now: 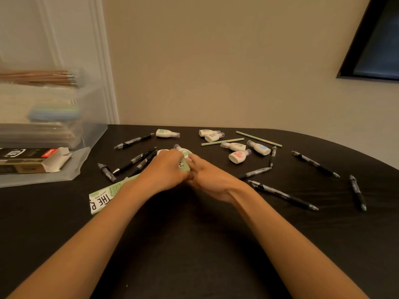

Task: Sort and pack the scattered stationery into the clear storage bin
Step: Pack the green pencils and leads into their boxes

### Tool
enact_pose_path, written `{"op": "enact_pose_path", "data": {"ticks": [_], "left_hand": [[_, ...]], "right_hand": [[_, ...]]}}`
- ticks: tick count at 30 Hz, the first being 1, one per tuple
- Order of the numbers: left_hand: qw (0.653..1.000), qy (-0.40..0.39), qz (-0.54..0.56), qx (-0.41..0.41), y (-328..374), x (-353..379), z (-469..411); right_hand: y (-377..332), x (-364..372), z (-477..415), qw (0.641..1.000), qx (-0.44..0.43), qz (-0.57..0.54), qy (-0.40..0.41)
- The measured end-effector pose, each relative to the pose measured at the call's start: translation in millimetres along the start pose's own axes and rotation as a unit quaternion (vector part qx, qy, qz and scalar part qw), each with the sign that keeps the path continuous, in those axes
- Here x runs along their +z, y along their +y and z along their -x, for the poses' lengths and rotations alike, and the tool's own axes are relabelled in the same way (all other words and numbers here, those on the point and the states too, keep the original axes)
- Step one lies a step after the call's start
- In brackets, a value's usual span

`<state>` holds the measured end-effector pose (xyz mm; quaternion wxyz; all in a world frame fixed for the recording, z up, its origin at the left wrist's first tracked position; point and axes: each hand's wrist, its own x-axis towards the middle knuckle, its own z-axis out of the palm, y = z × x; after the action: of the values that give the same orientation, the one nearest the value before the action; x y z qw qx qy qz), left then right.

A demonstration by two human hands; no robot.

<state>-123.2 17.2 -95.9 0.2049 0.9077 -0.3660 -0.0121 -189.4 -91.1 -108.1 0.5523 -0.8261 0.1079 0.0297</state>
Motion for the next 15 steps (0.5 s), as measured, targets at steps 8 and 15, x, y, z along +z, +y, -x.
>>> {"op": "enact_pose_path", "data": {"ticks": [8, 15], "left_hand": [[0.997, 0.051, -0.036, -0.034, 20, -1, -21], [0.995, 0.084, -0.039, -0.028, 49, -11, -75]], "right_hand": [[4, -48, 4, 0.999, 0.032, 0.017, -0.011], [14, -124, -59, 0.929, 0.017, 0.279, 0.241]]}}
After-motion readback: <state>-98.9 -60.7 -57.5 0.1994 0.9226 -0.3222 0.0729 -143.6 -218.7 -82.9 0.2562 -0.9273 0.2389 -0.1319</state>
